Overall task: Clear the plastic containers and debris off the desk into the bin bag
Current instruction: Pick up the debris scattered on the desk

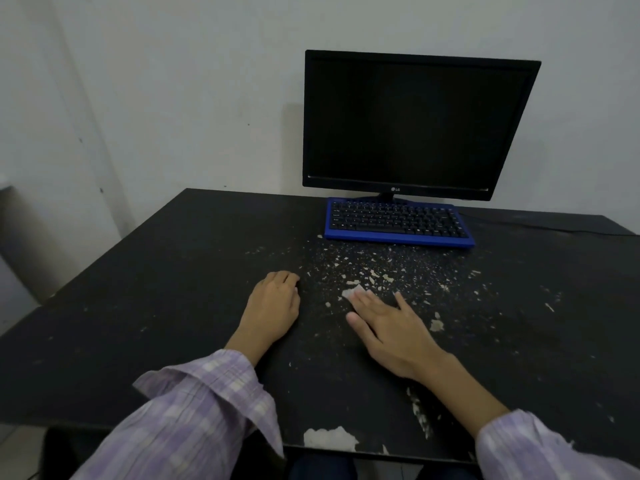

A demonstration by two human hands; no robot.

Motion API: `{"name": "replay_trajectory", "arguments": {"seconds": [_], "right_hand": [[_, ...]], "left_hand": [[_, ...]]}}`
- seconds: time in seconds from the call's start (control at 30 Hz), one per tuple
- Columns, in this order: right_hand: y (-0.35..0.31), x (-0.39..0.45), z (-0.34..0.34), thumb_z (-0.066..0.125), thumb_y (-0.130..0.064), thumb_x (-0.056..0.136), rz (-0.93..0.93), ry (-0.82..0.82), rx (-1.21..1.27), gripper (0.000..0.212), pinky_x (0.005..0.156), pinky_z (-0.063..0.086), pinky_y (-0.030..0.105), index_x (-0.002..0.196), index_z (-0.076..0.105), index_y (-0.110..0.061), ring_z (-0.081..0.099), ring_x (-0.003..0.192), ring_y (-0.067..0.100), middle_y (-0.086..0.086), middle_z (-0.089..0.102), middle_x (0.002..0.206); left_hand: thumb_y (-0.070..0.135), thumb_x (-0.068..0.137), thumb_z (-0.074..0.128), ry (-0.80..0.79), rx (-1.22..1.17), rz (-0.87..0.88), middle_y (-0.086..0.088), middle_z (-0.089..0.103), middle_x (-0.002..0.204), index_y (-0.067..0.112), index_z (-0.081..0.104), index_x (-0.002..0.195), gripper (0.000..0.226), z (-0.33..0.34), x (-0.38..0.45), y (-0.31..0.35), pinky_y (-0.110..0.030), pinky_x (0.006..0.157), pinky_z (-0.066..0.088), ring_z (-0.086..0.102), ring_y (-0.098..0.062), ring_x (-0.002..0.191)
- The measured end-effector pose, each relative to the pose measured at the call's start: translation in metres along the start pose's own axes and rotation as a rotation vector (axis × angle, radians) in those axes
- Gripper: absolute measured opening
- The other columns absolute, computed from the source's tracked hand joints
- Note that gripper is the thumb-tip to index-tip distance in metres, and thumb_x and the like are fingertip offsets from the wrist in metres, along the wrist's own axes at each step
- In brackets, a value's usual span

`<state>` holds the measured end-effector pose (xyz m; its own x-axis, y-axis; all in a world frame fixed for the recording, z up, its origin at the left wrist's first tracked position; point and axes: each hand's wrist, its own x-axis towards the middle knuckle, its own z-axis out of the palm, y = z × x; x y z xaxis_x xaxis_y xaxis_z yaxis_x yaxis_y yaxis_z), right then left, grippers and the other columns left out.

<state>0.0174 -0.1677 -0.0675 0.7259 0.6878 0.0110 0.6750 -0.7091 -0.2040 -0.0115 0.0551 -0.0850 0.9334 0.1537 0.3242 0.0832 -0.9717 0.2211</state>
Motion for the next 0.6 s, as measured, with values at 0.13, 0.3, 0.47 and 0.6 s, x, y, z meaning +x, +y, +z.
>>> {"name": "replay_trajectory", "arguments": {"seconds": [0.13, 0.3, 0.47, 0.6], "right_hand": [[-0.026, 0.004, 0.01, -0.009, -0.067, 0.079, -0.074, -0.003, 0.055, 0.085, 0.12, -0.004, 0.043, 0.152, 0.007, -0.027, 0.003, 0.147, 0.005, -0.008, 0.007, 0.16], [-0.058, -0.009, 0.016, -0.005, -0.063, 0.083, -0.19, -0.032, 0.06, 0.08, 0.12, -0.006, 0.043, 0.153, 0.01, -0.026, 0.003, 0.146, 0.004, -0.009, 0.008, 0.16], [-0.082, -0.034, 0.022, 0.002, -0.059, 0.09, -0.337, -0.071, 0.083, 0.07, 0.12, -0.007, 0.042, 0.152, 0.011, -0.028, 0.001, 0.146, 0.001, -0.012, 0.012, 0.159], [-0.07, -0.07, 0.014, 0.006, -0.055, 0.095, -0.389, -0.152, 0.077, 0.056, 0.116, -0.015, 0.032, 0.149, 0.001, -0.042, -0.009, 0.14, -0.013, -0.025, -0.001, 0.156]], "left_hand": [[0.021, 0.097, 0.039, -0.013, -0.018, -0.006, -0.005, 0.051, 0.134, 0.012, 0.048, 0.132, 0.037, -0.003, -0.001, 0.001, -0.029, 0.102, 0.038, 0.047, -0.019, 0.123], [0.02, 0.099, 0.039, -0.042, -0.074, 0.013, -0.006, 0.046, 0.142, 0.011, 0.045, 0.136, 0.039, -0.01, -0.016, -0.004, -0.027, 0.108, 0.03, 0.04, -0.018, 0.132], [0.023, 0.099, 0.04, -0.032, -0.082, -0.011, -0.005, 0.045, 0.143, 0.013, 0.045, 0.136, 0.039, -0.022, -0.044, -0.015, -0.026, 0.107, 0.032, 0.04, -0.016, 0.132], [0.026, 0.099, 0.038, -0.016, -0.044, -0.038, -0.003, 0.043, 0.145, 0.015, 0.044, 0.137, 0.04, -0.028, -0.064, -0.018, -0.026, 0.108, 0.031, 0.039, -0.015, 0.133]]}}
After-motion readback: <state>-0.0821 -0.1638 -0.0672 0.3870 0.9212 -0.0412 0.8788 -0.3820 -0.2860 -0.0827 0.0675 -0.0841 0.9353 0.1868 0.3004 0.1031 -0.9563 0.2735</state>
